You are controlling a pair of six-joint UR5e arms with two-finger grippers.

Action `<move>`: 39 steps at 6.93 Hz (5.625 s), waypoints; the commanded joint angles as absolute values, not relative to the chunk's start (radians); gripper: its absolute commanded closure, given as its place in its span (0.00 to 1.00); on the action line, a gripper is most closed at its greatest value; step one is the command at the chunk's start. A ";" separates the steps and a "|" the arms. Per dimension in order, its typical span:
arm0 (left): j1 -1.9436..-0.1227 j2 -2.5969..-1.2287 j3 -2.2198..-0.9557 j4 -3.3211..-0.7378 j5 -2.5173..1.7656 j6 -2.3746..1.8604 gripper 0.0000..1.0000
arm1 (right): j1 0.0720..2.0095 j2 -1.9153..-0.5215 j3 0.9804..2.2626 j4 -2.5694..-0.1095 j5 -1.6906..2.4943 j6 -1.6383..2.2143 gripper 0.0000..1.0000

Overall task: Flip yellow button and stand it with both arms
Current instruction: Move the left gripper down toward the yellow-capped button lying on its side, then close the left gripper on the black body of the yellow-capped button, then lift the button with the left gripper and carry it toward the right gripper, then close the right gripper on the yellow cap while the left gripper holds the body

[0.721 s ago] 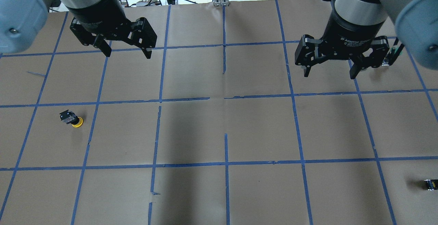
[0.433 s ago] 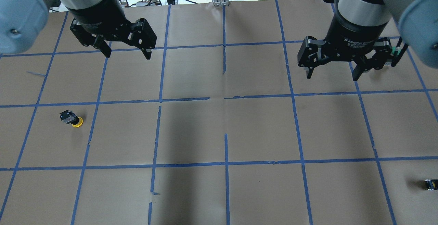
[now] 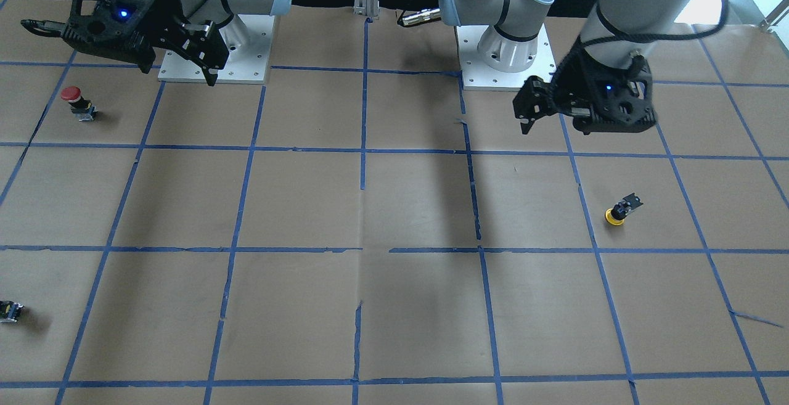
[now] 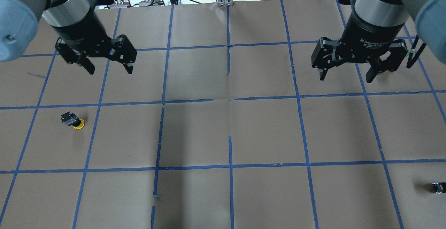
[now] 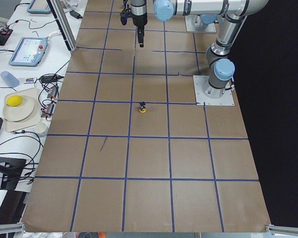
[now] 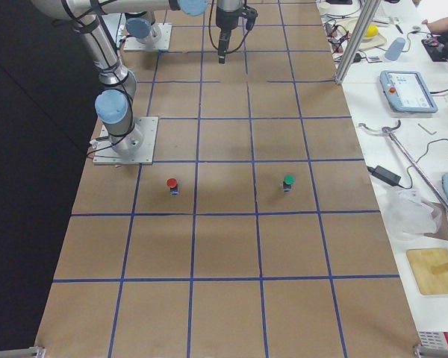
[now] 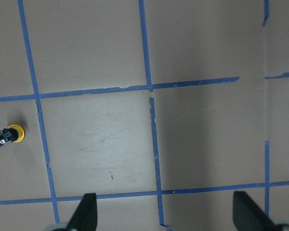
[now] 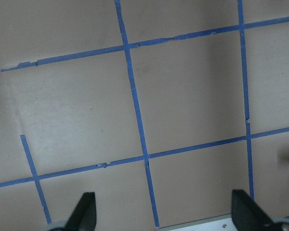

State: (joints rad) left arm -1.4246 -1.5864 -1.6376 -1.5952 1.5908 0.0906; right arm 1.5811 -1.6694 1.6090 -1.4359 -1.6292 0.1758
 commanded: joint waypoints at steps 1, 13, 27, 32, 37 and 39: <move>-1.211 -1.591 -1.782 -1.516 1.597 0.209 0.00 | 1.580 -1.672 1.609 -1.440 -1.629 0.182 0.00; -0.976 -1.795 -2.022 -0.927 1.589 0.353 0.66 | 1.583 -1.687 1.629 -1.471 -1.612 0.187 0.00; -1.504 -1.666 -2.213 -1.145 -0.172 0.387 0.70 | 1.390 -1.645 1.643 -1.496 -0.842 0.506 0.00; -1.615 -1.727 -2.139 -1.111 -0.290 0.390 0.77 | 1.402 -1.661 1.675 -1.454 -0.681 0.624 0.00; -1.644 -1.789 -2.072 -1.109 -0.322 0.390 0.79 | 1.413 -1.669 1.675 -1.393 -0.687 0.644 0.28; -1.647 -1.779 -2.072 -1.109 -0.322 0.388 0.79 | 1.411 -1.669 1.674 -1.394 -0.686 0.644 0.70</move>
